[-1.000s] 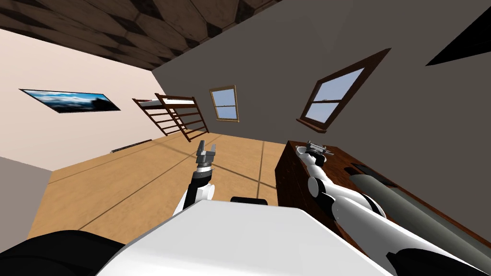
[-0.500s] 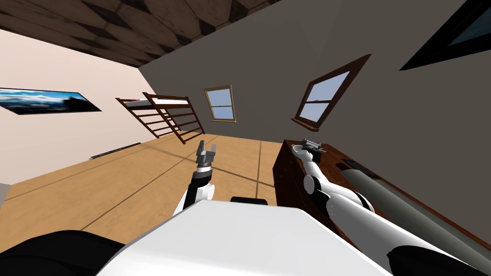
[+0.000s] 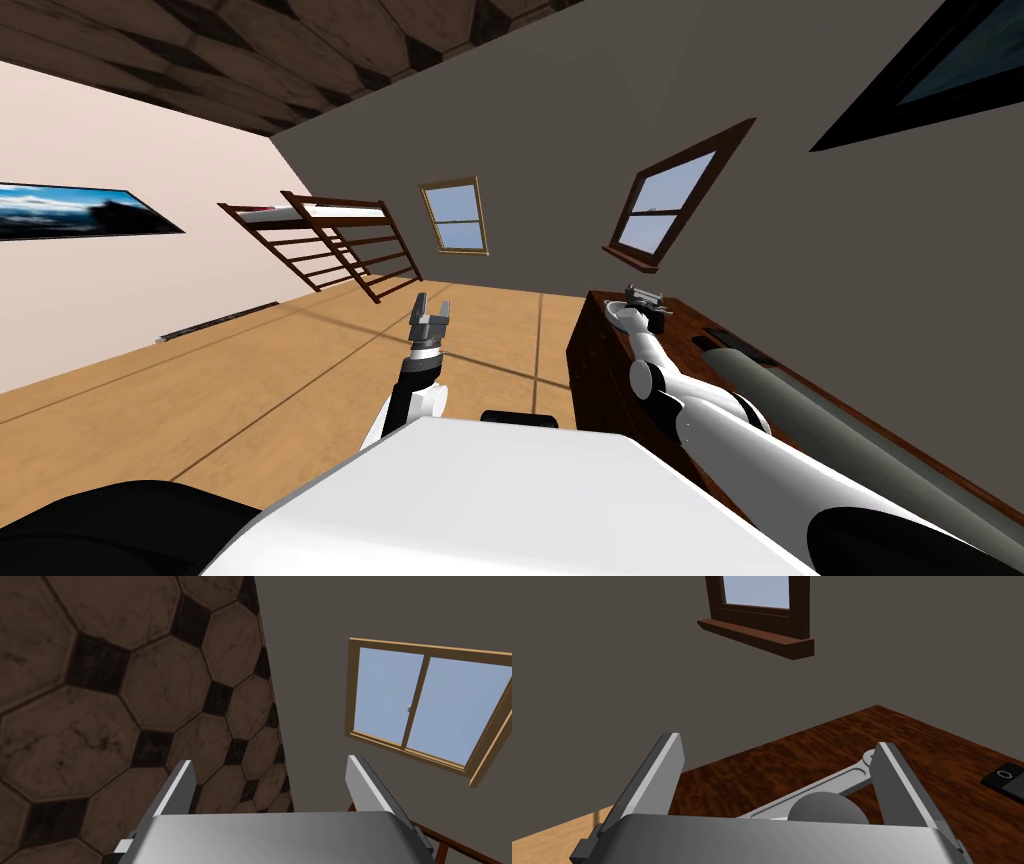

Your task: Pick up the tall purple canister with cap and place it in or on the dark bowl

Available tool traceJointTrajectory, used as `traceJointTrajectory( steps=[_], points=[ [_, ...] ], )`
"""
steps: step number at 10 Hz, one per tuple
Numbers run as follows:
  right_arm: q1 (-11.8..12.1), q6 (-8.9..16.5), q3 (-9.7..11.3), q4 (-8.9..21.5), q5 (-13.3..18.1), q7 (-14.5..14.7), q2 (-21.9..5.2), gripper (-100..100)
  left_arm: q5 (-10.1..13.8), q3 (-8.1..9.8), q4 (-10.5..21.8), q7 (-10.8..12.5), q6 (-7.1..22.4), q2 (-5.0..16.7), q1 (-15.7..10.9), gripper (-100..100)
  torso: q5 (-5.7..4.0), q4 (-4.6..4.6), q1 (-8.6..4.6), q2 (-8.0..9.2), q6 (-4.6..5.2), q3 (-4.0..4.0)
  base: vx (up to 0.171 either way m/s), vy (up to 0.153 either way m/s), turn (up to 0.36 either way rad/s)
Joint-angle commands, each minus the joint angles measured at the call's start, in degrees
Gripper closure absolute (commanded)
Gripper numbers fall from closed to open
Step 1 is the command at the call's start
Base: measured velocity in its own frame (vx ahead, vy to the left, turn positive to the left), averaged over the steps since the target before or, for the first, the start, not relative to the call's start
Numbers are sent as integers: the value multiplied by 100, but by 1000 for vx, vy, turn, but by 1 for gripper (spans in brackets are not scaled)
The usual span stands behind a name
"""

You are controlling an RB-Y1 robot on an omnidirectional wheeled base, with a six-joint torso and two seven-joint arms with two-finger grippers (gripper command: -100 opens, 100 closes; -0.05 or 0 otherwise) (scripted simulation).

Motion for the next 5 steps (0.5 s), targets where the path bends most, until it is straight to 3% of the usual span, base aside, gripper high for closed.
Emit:
traceJointTrajectory(
  steps=[1, 5],
  points=[
    [0, 0, 0, 0, 0, 0, 0, 0, 0, 0, 0, 0, 0, 0, 0, 0, 0, 0, 0, 0, 0, 0, 0, 0, 0],
    [1, 2, -1, -2, 0, 2, 1, 0, 0, 0, 0, 0, 0, 0, 0, 0, 0, 1, -1, 2, 0, 1, 0, 0, 0]
  ],
)
